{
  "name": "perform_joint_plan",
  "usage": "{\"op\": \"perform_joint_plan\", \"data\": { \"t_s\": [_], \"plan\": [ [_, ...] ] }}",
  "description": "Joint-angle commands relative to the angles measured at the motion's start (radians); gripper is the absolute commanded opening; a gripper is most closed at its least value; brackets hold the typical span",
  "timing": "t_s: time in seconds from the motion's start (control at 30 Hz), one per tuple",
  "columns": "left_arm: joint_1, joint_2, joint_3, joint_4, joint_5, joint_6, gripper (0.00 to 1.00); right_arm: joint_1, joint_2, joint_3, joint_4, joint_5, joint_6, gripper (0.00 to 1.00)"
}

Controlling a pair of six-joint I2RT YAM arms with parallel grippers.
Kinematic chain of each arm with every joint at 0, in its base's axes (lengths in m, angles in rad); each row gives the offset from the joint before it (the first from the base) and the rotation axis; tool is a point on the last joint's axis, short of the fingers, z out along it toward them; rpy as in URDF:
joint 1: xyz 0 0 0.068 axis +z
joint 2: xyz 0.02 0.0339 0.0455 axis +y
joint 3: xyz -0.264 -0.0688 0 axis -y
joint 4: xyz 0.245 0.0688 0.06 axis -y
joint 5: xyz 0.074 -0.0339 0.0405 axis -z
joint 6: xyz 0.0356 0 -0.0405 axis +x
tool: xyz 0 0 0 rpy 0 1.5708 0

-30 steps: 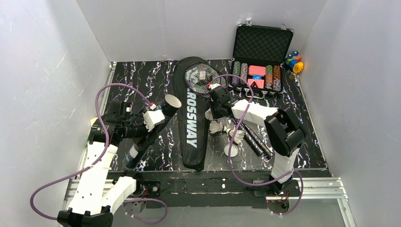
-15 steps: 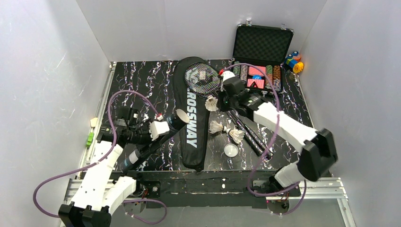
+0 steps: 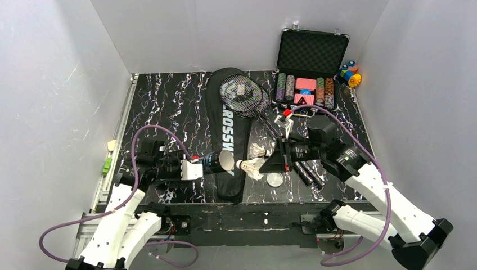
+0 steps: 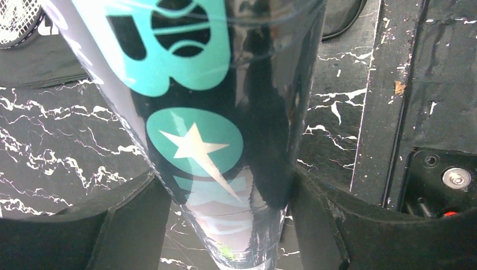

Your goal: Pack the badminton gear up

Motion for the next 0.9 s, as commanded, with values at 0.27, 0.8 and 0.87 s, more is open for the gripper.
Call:
{"op": "perform_joint_plan", "data": {
  "t_s": [0.27,0.8,0.87],
  "plan": [
    [-0.024,-0.011,0.005,0.014,0.039,0.051,0.21,0.019,0.082,0.106,0.081,-0.084,0.076,0.01],
    [-0.053,-0.019,0.009,0.033,0.029,0.028,0.2,0.111,0.339,0.291,-0.032,0.009,0.059,0.08],
    [-0.054,-0.017,0.008,0.042,0.029,0.015,0.19,0.137,0.358,0.315,-0.061,0.034,0.043,0.19]
  ]
}}
